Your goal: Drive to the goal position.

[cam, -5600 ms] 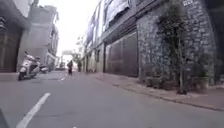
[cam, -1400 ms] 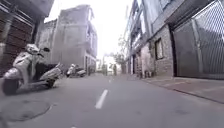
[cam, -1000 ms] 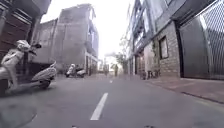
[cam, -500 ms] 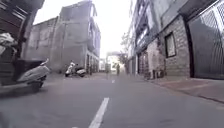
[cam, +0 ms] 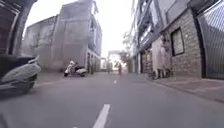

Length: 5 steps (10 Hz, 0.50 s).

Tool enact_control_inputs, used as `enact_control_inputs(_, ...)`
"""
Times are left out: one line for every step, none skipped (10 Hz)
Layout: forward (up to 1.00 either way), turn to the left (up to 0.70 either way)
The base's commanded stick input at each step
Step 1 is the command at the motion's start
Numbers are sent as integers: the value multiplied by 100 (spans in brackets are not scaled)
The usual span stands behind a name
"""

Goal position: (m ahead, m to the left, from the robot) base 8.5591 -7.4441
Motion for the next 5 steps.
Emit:
enact_control_inputs(100, 40)
enact_control_inputs(100, 17)
enact_control_inputs(100, 0)
enact_control_inputs(100, 0)
enact_control_inputs(100, 0)
